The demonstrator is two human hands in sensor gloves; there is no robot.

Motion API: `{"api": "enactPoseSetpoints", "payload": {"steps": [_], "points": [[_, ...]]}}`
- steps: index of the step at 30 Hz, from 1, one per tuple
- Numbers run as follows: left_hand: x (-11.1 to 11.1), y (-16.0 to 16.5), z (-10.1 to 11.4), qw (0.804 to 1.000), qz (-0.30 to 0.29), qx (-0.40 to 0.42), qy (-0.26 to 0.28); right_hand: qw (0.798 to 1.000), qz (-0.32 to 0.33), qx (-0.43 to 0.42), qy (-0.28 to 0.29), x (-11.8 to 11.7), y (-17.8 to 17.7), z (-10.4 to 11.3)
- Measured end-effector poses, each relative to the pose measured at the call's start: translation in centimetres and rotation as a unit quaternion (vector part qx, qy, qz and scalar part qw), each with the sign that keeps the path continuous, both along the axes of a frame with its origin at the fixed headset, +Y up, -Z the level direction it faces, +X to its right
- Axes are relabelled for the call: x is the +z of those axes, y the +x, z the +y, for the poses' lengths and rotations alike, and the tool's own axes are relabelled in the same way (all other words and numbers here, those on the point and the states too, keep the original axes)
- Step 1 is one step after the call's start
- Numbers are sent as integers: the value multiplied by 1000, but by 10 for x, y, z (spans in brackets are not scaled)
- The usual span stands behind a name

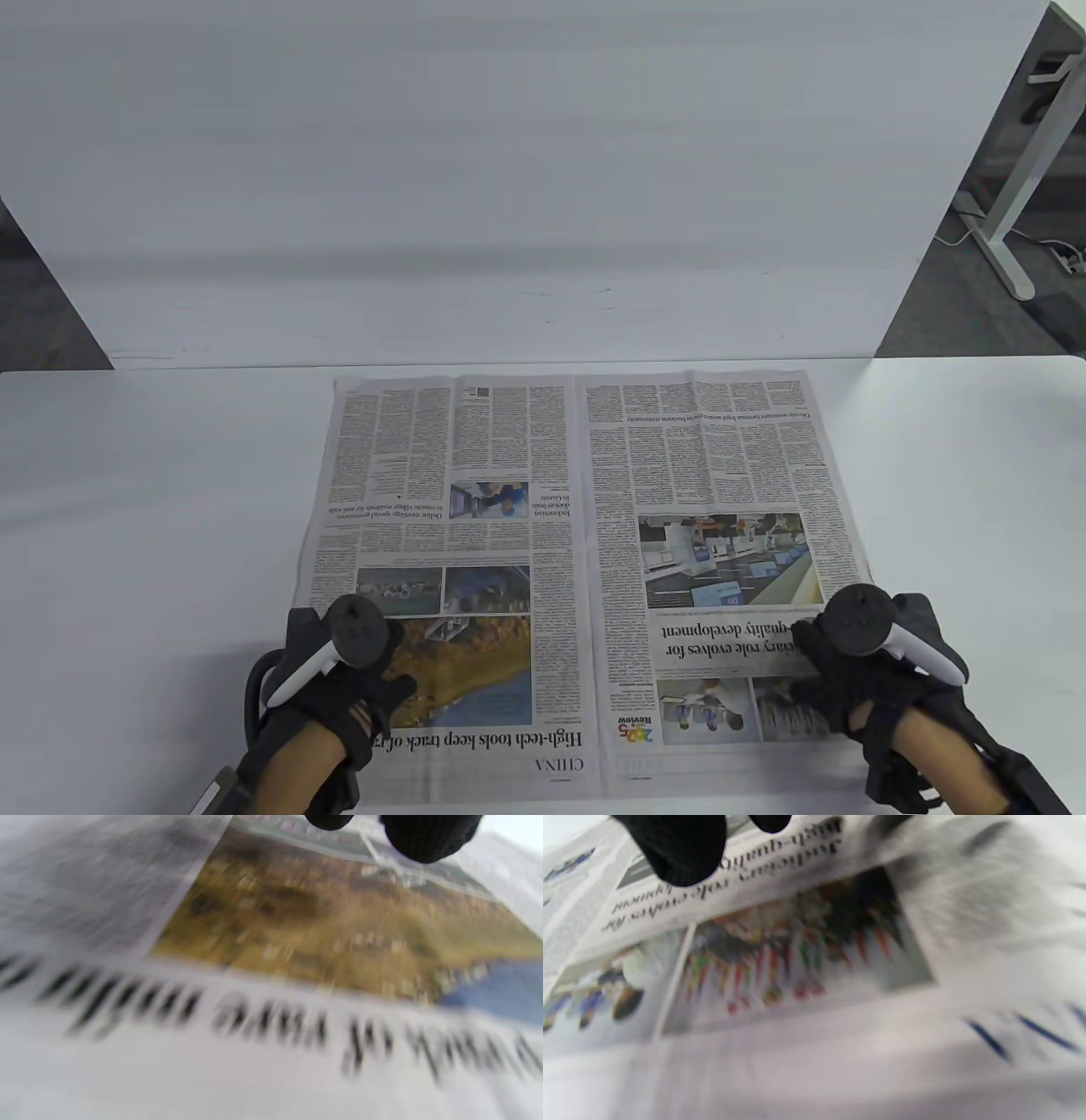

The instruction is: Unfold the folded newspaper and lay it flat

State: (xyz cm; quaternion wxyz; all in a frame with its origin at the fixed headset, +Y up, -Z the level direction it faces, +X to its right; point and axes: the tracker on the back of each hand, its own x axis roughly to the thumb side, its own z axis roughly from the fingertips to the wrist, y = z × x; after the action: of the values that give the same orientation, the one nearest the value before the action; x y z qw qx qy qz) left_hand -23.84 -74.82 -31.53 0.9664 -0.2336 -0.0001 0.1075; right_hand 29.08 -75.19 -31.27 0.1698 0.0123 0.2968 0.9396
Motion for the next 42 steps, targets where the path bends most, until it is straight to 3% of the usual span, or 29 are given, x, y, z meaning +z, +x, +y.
{"api": "enactPoseSetpoints", "payload": {"steps": [4,6,8,10,18,26,32,35,38,42], "points": [[-22,7,-6,1000,22,0,2,999,-24,9,25,-23,-9,-4],[-21,6,-15,999,21,13,25,998,-28,-1,47,-24,-11,-10],[-19,5,-23,1000,16,8,2,998,-23,11,61,-24,-11,-17],[-17,5,-25,1000,6,-8,16,998,-8,32,59,-23,-12,-19],[-9,3,-12,1000,3,0,4,998,-1,35,51,-15,-15,-3],[15,1,7,997,12,2,-80,997,27,67,-8,7,-25,12],[13,2,12,998,14,-6,-65,997,17,78,15,6,-32,20],[14,20,40,996,19,-8,-89,997,13,65,33,4,-40,43],[5,55,61,999,-7,-17,-43,997,9,47,64,-3,-63,61],[-8,109,52,997,-68,-23,-11,991,27,-2,131,-11,-115,57]]}}
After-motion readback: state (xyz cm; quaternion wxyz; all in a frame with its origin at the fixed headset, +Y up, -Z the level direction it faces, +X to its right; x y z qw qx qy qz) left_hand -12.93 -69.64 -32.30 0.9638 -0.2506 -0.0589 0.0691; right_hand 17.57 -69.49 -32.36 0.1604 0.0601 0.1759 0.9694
